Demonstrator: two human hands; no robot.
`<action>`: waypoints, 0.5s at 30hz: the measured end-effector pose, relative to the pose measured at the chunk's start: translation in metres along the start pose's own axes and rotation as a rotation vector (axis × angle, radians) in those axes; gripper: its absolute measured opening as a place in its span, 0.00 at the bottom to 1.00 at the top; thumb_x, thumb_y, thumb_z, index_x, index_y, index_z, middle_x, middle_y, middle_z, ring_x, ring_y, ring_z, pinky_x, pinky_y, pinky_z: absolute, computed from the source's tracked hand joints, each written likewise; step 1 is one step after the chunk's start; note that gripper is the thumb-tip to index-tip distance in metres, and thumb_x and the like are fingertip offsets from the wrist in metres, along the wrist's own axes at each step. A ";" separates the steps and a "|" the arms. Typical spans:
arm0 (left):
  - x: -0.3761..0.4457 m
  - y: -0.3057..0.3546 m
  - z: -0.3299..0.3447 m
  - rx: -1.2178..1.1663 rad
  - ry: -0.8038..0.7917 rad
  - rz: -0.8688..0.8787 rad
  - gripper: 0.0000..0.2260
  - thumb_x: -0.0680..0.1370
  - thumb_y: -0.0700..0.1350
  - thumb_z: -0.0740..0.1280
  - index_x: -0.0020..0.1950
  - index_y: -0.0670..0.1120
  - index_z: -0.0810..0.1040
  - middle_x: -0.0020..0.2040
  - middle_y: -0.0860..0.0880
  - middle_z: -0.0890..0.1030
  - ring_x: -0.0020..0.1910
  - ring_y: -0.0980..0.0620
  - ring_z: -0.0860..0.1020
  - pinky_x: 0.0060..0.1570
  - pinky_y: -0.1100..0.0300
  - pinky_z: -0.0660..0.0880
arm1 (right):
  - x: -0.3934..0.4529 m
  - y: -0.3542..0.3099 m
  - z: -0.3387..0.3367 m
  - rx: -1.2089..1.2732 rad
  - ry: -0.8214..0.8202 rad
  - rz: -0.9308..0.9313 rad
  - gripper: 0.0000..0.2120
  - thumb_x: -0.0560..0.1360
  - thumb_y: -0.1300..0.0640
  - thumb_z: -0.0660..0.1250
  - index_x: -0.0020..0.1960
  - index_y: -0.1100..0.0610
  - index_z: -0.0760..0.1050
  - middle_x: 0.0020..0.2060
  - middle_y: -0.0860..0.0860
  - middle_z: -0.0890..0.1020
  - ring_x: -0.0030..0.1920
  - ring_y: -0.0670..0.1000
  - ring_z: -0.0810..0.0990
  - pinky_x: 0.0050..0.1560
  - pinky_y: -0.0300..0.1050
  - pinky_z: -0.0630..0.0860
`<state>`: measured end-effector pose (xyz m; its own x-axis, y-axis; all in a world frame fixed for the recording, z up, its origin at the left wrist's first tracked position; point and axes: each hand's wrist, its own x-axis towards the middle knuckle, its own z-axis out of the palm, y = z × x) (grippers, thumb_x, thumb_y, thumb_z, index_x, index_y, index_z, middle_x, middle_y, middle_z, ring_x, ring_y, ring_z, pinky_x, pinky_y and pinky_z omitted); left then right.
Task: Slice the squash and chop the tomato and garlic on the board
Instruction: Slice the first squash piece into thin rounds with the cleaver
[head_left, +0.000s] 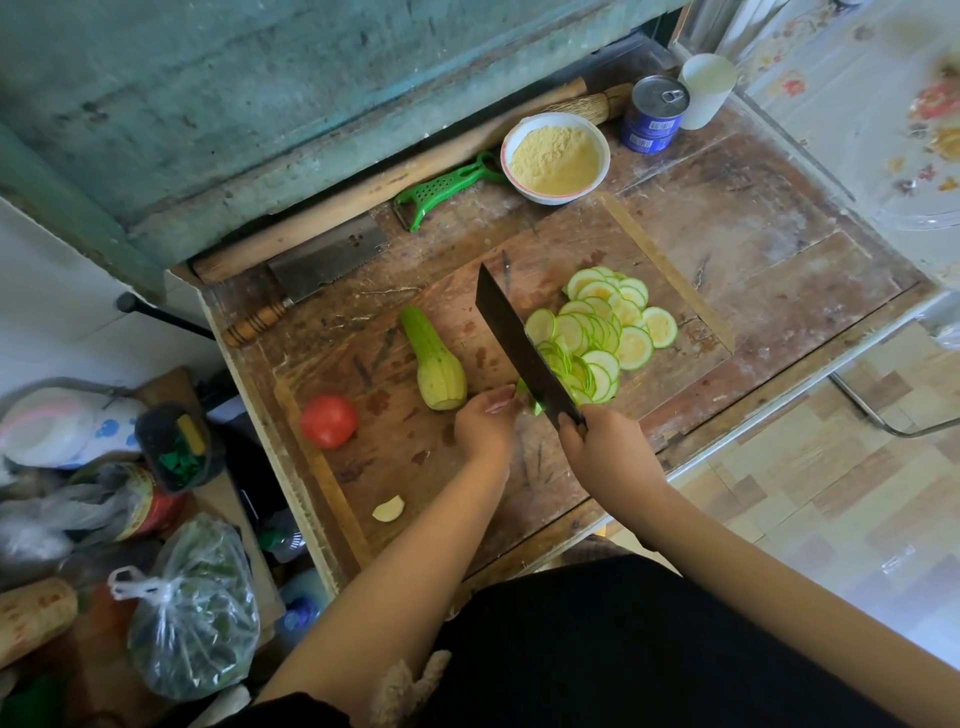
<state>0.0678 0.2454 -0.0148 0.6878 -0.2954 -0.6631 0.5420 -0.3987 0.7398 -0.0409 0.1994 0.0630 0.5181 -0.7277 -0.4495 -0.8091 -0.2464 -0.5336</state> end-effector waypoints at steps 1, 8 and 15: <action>0.000 0.000 0.000 -0.010 0.000 -0.004 0.09 0.72 0.37 0.73 0.51 0.38 0.81 0.45 0.46 0.81 0.45 0.52 0.78 0.47 0.61 0.71 | 0.001 0.000 0.001 -0.004 -0.005 0.002 0.17 0.80 0.51 0.57 0.42 0.64 0.73 0.30 0.54 0.74 0.31 0.56 0.73 0.30 0.43 0.67; -0.001 0.000 -0.001 -0.066 0.007 -0.026 0.05 0.72 0.35 0.71 0.48 0.39 0.81 0.50 0.40 0.82 0.48 0.48 0.79 0.49 0.59 0.71 | 0.008 -0.003 0.004 -0.023 -0.044 0.026 0.16 0.80 0.51 0.57 0.39 0.60 0.69 0.30 0.52 0.72 0.34 0.57 0.73 0.32 0.44 0.66; 0.000 0.000 -0.001 -0.024 0.002 0.006 0.10 0.72 0.34 0.72 0.53 0.36 0.81 0.46 0.46 0.81 0.43 0.53 0.78 0.44 0.65 0.73 | 0.022 -0.013 0.013 -0.034 -0.084 0.066 0.14 0.81 0.51 0.56 0.41 0.59 0.68 0.37 0.56 0.76 0.39 0.57 0.75 0.38 0.45 0.70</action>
<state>0.0681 0.2465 -0.0149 0.6921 -0.2956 -0.6585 0.5495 -0.3759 0.7462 -0.0152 0.1945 0.0506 0.4836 -0.6875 -0.5417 -0.8504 -0.2227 -0.4766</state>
